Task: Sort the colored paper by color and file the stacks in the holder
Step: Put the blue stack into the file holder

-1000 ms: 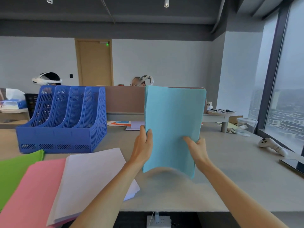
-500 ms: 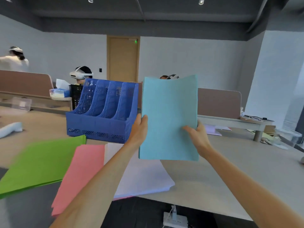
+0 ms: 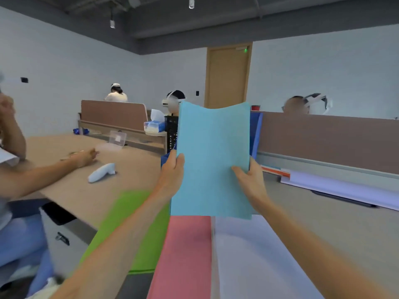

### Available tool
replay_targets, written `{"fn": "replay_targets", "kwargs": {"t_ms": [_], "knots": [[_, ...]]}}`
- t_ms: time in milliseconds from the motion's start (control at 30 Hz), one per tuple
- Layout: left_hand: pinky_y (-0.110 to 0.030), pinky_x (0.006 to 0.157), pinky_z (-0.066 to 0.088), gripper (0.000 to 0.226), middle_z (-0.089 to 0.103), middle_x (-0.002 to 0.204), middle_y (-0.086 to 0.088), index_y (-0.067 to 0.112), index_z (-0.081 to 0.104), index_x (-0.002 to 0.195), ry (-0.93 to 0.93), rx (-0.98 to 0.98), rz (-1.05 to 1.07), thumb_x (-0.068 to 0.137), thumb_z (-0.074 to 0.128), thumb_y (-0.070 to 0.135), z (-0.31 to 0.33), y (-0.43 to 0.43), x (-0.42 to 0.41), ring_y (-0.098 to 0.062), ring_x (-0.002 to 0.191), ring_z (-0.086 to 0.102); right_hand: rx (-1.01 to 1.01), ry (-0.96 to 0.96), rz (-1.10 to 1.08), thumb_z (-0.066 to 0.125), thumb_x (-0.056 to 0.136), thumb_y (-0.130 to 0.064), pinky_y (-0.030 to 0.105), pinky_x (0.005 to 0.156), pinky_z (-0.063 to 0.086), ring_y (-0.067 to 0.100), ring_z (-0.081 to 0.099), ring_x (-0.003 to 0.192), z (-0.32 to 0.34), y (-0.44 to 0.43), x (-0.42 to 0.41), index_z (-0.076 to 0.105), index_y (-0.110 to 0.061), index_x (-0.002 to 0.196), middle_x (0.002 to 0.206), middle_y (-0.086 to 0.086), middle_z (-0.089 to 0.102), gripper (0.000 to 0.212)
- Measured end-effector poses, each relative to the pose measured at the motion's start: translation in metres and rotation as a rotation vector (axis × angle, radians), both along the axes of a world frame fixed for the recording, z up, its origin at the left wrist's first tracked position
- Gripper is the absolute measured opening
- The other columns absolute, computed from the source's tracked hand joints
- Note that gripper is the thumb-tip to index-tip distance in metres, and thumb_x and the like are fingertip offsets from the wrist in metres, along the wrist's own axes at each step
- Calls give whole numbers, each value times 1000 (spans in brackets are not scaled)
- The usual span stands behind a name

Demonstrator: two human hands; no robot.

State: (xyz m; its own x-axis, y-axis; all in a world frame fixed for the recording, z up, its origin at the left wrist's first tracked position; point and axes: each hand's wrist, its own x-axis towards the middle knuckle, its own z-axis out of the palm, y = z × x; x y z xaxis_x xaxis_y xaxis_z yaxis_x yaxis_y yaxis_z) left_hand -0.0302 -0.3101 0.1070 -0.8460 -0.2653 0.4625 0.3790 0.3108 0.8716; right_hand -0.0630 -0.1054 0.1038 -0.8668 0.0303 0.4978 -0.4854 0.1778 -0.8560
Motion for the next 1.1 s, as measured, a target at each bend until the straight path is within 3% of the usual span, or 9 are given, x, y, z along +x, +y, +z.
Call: {"fn": "replay_targets", "kwargs": {"t_ms": [67,167,333,500,633,700,967,1100], "knots": [[-31,78,46,21,65,97,4,38,56,96,20,52,-32,101,38,29,2,-17,-6,-17,87,60,11,5,17,54,85,-8,32,74,56,16,66,90,3,-13,-15,59,-25,109,99,-9,67,29],[-23,72,51,18,71,101,6,28,63,101,-17,169,-60,100,45,27,5,-36,-9,-12,90,66,20,11,60,51,88,-7,20,66,49,7,63,86,9,-29,-30,56,-22,111,99,-11,65,28],[-33,88,52,30,71,111,6,24,63,119,-206,225,-160,97,48,40,11,-57,-21,-14,101,68,25,24,115,49,88,-6,29,72,55,15,64,90,14,-54,-45,55,-21,113,101,-7,65,30],[-18,68,50,19,69,100,18,31,61,109,-243,188,-185,97,49,40,23,-73,-25,1,86,67,-20,64,167,48,89,-4,26,67,56,16,64,85,22,-78,-57,57,-18,113,99,-2,66,29],[-38,95,51,39,70,115,4,23,61,122,-296,215,-205,88,64,42,26,-98,-25,-16,104,68,-91,66,244,49,89,-3,26,65,56,12,63,77,30,-89,-63,59,-15,106,98,6,66,23],[-44,101,47,46,70,117,1,21,59,126,-319,246,-228,85,68,41,26,-109,-25,-20,108,67,-124,45,314,49,89,-2,25,64,57,12,66,80,33,-94,-67,61,-18,106,99,2,68,26],[-41,89,54,28,73,109,-2,18,64,116,-233,247,-206,92,62,32,54,-114,-38,-24,99,70,-267,-81,362,53,89,-2,25,60,53,10,66,75,47,-112,-92,62,-21,98,91,-6,70,22],[-32,75,56,10,74,100,2,26,66,98,-126,53,-40,95,58,29,63,-114,-48,-15,84,72,-246,-169,366,52,90,-10,32,68,53,17,65,82,54,-115,-106,64,-19,102,100,-1,70,20]]}}
